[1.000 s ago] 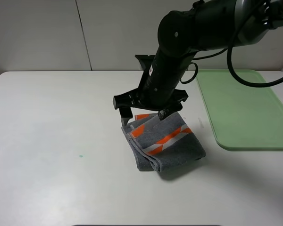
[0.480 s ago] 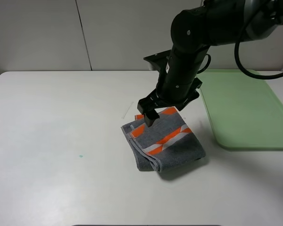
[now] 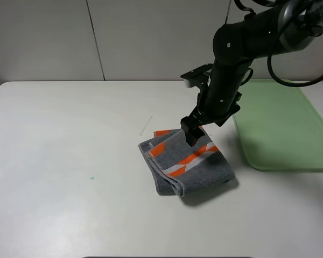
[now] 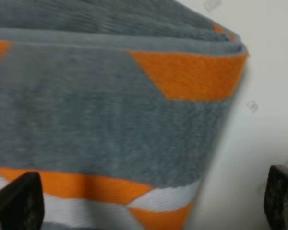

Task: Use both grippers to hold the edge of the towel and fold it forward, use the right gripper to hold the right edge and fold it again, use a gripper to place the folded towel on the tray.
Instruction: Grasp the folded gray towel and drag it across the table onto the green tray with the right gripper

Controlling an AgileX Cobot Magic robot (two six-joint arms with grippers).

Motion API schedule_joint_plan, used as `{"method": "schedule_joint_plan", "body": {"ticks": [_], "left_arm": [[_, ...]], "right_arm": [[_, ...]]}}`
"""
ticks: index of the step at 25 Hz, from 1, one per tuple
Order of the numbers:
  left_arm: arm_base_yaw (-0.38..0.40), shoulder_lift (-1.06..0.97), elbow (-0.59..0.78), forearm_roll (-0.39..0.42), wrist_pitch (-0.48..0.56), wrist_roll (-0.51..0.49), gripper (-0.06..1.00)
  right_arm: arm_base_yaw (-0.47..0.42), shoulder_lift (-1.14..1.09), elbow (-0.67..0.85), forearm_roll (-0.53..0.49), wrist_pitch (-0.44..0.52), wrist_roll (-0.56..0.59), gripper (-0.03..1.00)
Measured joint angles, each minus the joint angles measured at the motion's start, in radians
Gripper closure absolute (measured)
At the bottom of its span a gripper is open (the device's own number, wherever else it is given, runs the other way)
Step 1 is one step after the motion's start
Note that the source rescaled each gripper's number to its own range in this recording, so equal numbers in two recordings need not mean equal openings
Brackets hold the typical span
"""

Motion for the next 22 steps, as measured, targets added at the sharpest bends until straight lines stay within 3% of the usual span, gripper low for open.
{"method": "schedule_joint_plan", "body": {"ticks": [6,22], "left_arm": [[0.000,0.000,0.000,0.000,0.000,0.000,0.02],[0.000,0.000,0.000,0.000,0.000,0.000,0.02]], "right_arm": [[-0.040,0.047,0.000,-0.007,-0.044,-0.031,-0.03],[-0.042,0.137,-0.005,0.019,-0.123,-0.071,-0.03]]}}
